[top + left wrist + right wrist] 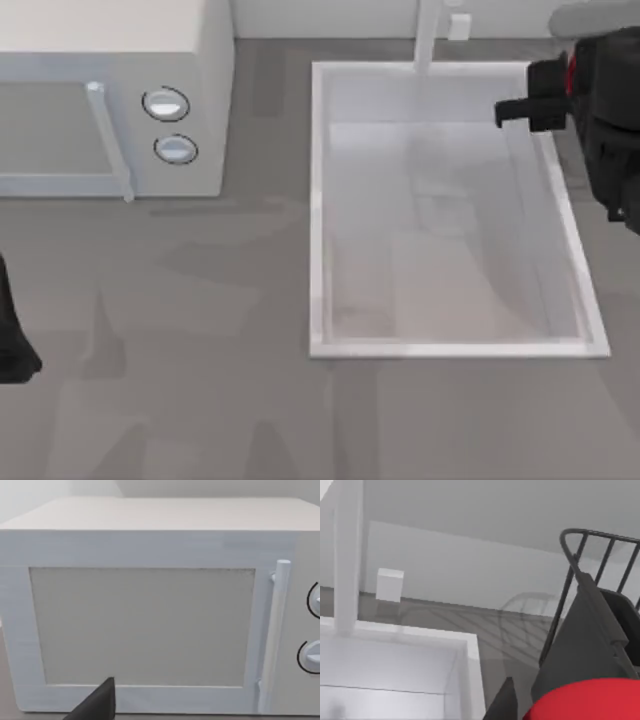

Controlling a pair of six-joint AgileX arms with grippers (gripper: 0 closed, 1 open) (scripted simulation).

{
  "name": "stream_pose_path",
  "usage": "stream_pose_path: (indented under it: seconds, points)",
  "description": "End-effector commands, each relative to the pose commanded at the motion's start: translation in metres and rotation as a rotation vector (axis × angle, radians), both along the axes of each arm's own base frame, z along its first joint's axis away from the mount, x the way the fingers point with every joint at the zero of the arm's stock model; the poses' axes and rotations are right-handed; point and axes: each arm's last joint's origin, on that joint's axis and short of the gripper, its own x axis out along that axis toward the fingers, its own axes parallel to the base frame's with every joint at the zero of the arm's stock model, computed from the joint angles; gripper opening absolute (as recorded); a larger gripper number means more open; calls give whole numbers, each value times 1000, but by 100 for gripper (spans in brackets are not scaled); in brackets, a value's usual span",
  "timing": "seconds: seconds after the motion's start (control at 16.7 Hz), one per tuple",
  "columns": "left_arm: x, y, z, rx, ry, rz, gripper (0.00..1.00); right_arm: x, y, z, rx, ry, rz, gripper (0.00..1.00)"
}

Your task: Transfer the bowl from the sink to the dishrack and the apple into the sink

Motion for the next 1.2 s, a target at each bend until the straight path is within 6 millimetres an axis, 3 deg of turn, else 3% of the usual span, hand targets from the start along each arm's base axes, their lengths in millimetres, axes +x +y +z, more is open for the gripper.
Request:
stream_pose_path:
  seconds: [0.24, 0.48, 0.9, 1.2]
  points:
    - [0, 0, 0, 0, 0, 0, 100, -35, 42, -11, 85, -139, 73, 0]
    - [0, 0, 0, 0, 0, 0, 100, -60, 59, -2, 212, -235, 102, 0]
    - [0, 0, 0, 0, 0, 0, 100, -59, 60, -5, 218, -237, 101, 0]
    - [0, 0, 0, 0, 0, 0, 100, -50, 68, -52, 214, -233, 97, 0]
